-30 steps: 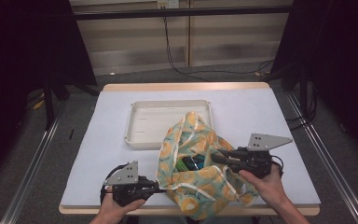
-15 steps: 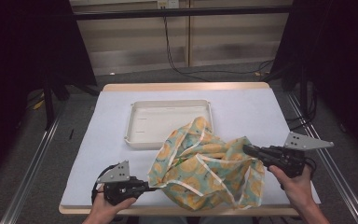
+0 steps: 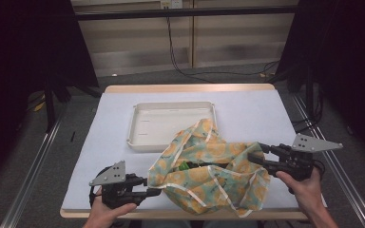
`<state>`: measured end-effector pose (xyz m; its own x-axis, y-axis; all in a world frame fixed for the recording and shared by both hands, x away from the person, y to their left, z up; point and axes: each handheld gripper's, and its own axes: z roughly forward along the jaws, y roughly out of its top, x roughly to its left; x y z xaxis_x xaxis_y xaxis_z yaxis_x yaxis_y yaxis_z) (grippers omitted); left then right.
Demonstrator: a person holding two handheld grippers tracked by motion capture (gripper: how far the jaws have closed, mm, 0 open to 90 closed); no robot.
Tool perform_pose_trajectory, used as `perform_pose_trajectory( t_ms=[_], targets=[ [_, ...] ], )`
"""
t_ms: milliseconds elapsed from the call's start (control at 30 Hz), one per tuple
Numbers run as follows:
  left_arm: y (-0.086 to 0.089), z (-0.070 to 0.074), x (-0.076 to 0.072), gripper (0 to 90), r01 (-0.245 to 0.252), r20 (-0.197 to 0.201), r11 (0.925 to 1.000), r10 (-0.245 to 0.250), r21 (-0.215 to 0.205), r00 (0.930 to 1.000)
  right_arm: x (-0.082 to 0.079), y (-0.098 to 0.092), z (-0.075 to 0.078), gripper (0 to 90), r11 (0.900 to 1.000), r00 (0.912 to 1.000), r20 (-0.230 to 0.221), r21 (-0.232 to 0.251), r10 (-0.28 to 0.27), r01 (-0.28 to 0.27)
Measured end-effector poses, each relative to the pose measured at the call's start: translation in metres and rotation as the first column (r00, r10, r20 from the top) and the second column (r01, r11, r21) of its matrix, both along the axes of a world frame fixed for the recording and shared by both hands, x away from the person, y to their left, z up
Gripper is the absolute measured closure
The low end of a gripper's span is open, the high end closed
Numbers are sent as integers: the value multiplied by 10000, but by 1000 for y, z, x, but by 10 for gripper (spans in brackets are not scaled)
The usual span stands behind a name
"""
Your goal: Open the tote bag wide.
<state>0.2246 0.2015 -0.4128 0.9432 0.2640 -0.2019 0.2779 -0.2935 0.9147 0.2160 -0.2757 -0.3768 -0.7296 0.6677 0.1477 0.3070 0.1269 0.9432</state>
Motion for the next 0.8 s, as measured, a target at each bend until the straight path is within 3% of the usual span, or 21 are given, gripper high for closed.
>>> perform_pose_trajectory(
  t_ms=[133,200,333,467,500,567,600,633,667,733,767,800],
  targets=[
    [7,10,-3,474,-405,149,9988,410,-290,9991,-1,2,14,483,9999,9990,442,103,-15,10],
    [11,21,-4,470,-510,566,9978,533,-412,9970,0,4,21,465,9998,9981,605,148,-115,106],
    [14,40,-2,424,-599,867,9954,662,-742,9940,5,13,30,433,9999,9972,744,146,1,-12],
    [11,56,0,459,-736,1163,9926,847,-966,9896,9,25,37,471,9987,9951,849,43,508,-514],
    [0,59,3,500,-284,1113,9945,396,-1007,9930,10,33,40,498,9970,9937,814,-159,767,-756],
    [-8,59,3,515,-93,1113,9958,195,-911,9936,11,36,41,528,9960,9926,836,-163,886,-875],
    [-27,58,3,528,444,1024,9944,-345,-961,9941,13,45,43,557,9906,9883,683,-137,1366,-1360],
    [-27,58,3,523,444,1024,9944,-345,-961,9941,15,49,42,565,9883,9869,543,-239,1519,-1508],
    [-46,57,2,503,868,1049,9928,-779,-831,9914,16,55,40,566,9863,9861,397,-420,1611,-1594],
    [-56,57,1,460,1055,1044,9917,-975,-741,9897,19,65,33,548,9774,9797,129,-718,2001,-1987],
    [-73,56,-1,447,1556,1029,9846,-1472,-792,9837,20,69,30,522,9743,9783,19,-909,2071,-2061],
    [-73,56,-1,446,1556,1029,9846,-1472,-792,9837,21,73,26,504,9704,9763,-107,-1087,2160,-2159]
  ],
)
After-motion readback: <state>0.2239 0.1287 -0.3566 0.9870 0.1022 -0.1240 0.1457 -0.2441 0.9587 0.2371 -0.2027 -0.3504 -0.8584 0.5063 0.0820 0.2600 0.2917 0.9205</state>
